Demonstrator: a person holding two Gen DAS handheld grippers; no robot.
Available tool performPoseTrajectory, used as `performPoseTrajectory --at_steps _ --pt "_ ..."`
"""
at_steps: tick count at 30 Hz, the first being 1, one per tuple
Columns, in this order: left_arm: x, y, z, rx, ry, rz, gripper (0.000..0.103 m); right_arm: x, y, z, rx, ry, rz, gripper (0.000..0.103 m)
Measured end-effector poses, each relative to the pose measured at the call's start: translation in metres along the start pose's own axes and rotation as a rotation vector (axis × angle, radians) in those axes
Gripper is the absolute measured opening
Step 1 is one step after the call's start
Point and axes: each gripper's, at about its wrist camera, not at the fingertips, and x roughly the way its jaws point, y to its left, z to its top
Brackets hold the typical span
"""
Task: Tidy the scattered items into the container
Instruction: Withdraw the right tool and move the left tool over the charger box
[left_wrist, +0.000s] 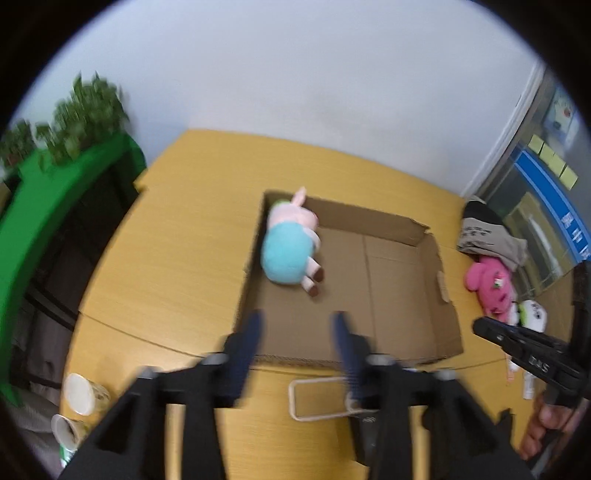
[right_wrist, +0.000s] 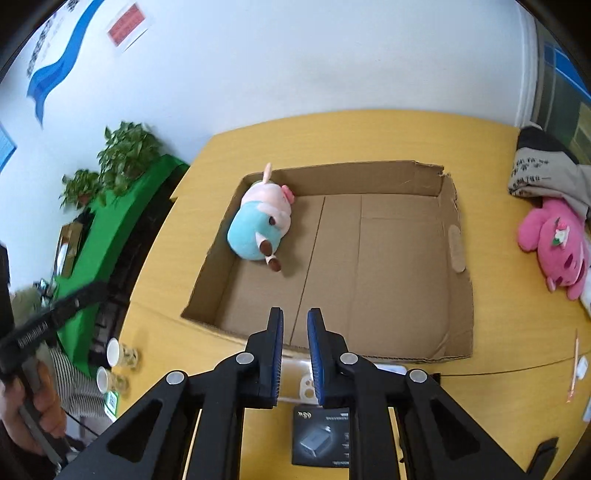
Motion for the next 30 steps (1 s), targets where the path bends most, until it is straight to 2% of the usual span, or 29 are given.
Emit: performPoseTrajectory --at_steps 1,2,3,4,7,9,13,14,16,17,22,26,28,30 --pt "-0.004 -0.004 -0.003 0.008 -0.018 0.018 0.069 -0.001 -0.002 -0.003 0.012 0.001 -0.002 0.042" --pt "-0.008 -0.007 -0.005 0.01 -0.03 0.029 0.073 -0.005 -0.006 -0.007 0.035 0.007 0.008 0.068" --pt "-0.011 -0.01 -0.007 0.012 -0.036 0.028 0.073 -0.008 -0.01 -0.01 0.048 0.009 0.025 0.086" --pt "-0.013 -0.014 -0.01 0.013 -0.036 0.021 0.073 -0.011 -0.01 -0.013 0.041 0.012 0.032 0.089" --pt "-0.017 -0.023 -0.02 -0.002 -0.043 -0.028 0.073 -0.019 -0.011 -0.021 -0.036 0.04 0.011 0.089" --pt "-0.022 -0.032 -0.023 0.005 -0.07 -0.037 0.073 -0.027 -0.017 -0.027 -0.035 0.036 0.024 0.089" --pt "-0.045 -0.055 -0.023 0.048 -0.196 0.041 0.075 -0.038 -0.026 -0.03 -0.061 0.03 -0.022 0.089" --pt "-0.051 -0.059 -0.024 0.055 -0.232 0.072 0.079 -0.041 -0.024 -0.03 -0.077 0.023 -0.043 0.089" --pt "-0.065 -0.07 -0.024 0.069 -0.303 0.131 0.08 -0.047 -0.02 -0.032 -0.112 -0.003 -0.086 0.094" --pt "-0.068 -0.074 -0.023 0.077 -0.311 0.13 0.08 -0.05 -0.017 -0.034 -0.133 -0.022 -0.107 0.096" --pt "-0.058 -0.088 -0.024 0.119 -0.226 -0.007 0.08 -0.056 -0.001 -0.039 -0.227 -0.072 -0.197 0.099" --pt "-0.059 -0.091 -0.032 0.085 -0.233 -0.012 0.079 -0.062 0.003 -0.043 -0.227 -0.103 -0.236 0.102" --pt "-0.06 -0.091 -0.035 0.086 -0.227 -0.065 0.079 -0.064 0.004 -0.044 -0.242 -0.122 -0.259 0.102" --pt "-0.061 -0.092 -0.043 0.089 -0.242 -0.067 0.079 -0.067 0.006 -0.048 -0.254 -0.134 -0.27 0.102"
